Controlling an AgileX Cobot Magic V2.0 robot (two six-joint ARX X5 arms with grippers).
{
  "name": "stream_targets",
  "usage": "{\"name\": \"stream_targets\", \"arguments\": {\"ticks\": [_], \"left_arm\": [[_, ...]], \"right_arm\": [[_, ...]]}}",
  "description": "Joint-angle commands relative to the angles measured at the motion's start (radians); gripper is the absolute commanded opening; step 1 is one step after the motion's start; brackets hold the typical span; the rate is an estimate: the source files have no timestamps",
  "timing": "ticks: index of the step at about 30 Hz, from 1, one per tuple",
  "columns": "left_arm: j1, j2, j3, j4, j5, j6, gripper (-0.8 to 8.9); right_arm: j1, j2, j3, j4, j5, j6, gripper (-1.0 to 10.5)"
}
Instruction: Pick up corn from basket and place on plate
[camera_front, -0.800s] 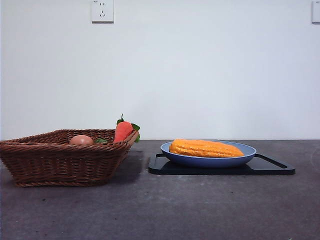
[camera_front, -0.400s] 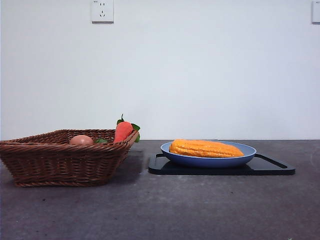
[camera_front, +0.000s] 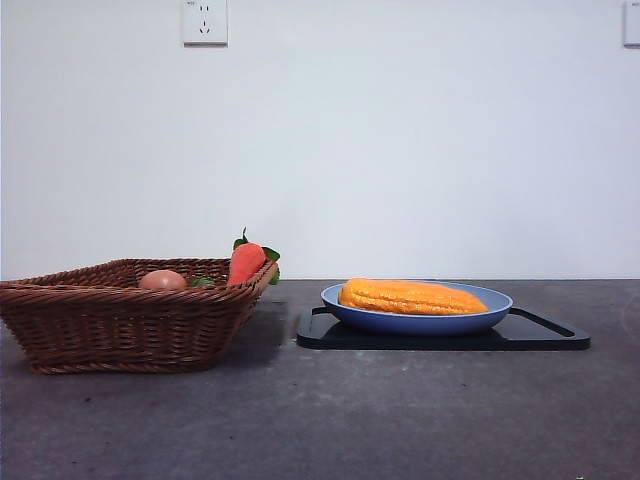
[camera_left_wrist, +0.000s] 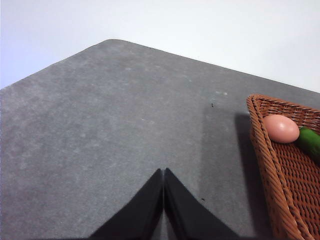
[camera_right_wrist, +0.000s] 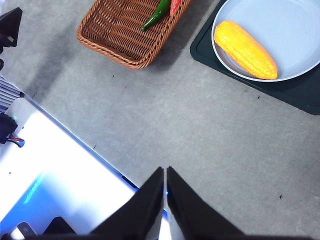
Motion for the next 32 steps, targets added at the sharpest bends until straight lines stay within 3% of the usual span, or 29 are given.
{"name": "stream_targets", "arguments": {"ticks": [1, 9, 13, 16, 21, 23, 25, 30, 32], "left_arm": [[0.003, -0.001, -0.016, -0.008, -0.001, -0.005, 0.04], [0.003, -0.001, -0.016, -0.008, -0.001, -0.005, 0.04], [0.003, -0.001, -0.016, -0.008, -0.001, -0.005, 0.04], [0.003, -0.001, -0.016, -0.008, -0.001, -0.005, 0.04], [0.003, -0.001, -0.016, -0.008, -0.001, -0.005, 0.04], [0.003, -0.001, -0.016, -0.008, -0.001, -0.005, 0.04], [0.003, -0.001, -0.016, -0.008, -0.001, -0.005, 0.04], [0.003, -0.001, -0.016, -0.008, -0.001, -0.005, 0.04], [0.003, -0.001, -0.016, -0.008, -0.001, -0.005, 0.04]], "right_arm": [[0.005, 0.007, 0.017, 0.018, -0.002, 0.009, 0.0], [0.005, 0.007, 0.017, 0.018, -0.002, 0.006, 0.0], [-0.031, -0.016, 0.012, 0.106, 0.071, -0.074, 0.0], [-0.102, -0.079, -0.047, 0.293, 0.102, -0.085, 0.0], [-0.218, -0.273, -0.329, 0.721, -0.049, -0.048, 0.0], [-0.270, -0.359, -0.461, 0.866, -0.054, -0.027, 0.0], [-0.323, -0.439, -0.589, 0.992, -0.031, -0.024, 0.0], [-0.421, -0.627, -0.876, 1.224, 0.138, -0.024, 0.0], [-0.444, -0.701, -0.983, 1.301, 0.168, -0.024, 0.0]]}}
